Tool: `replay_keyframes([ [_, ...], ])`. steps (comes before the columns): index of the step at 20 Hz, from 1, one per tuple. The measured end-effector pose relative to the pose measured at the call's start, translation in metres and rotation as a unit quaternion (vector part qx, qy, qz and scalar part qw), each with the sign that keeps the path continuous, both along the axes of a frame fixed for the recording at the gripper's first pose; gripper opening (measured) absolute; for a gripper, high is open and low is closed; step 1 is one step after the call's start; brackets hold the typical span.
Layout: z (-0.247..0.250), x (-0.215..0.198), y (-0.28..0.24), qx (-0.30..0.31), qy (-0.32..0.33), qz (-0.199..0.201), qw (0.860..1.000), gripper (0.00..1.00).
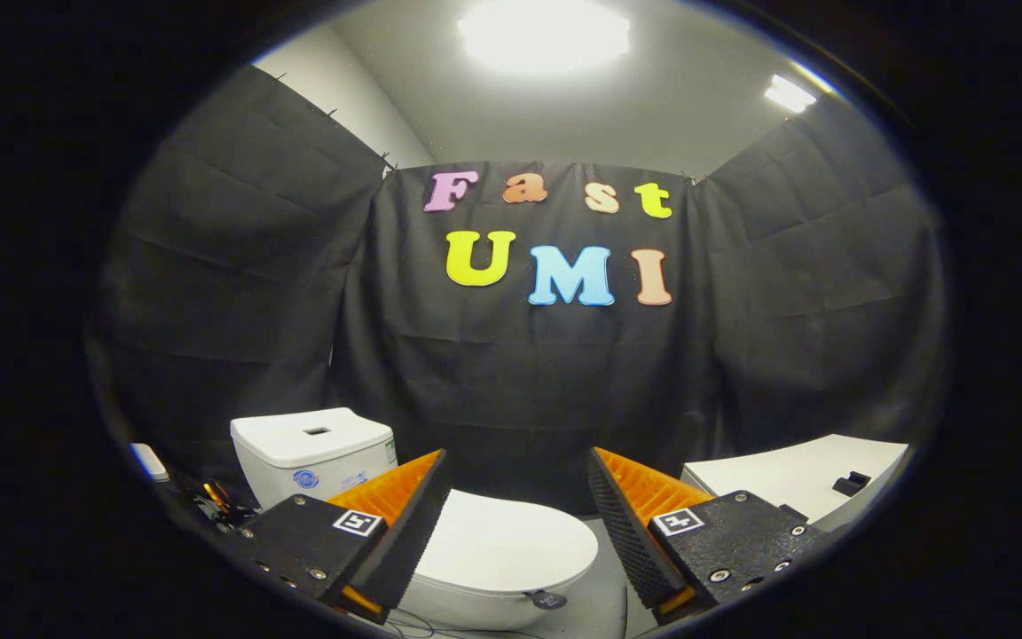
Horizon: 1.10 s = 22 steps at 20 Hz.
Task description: Open the toilet lid.
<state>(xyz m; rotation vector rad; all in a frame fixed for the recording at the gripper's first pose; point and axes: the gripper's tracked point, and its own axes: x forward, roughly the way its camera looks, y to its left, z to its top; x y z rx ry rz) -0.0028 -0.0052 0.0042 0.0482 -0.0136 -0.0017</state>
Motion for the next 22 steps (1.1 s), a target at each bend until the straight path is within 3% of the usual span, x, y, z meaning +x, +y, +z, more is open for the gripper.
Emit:
replay_keyframes([
  [8,-0.002,0.001,-0.016,0.015,-0.010,-0.022,1.000,0.95],
  [13,-0.028,0.027,-0.021,0.109,0.017,-0.031,0.993,0.95],
  [17,-0.058,0.043,-0.028,0.195,0.035,-0.046,0.979,0.95],
  [22,-0.114,0.046,-0.036,0.296,0.072,-0.081,0.949,0.96],
])
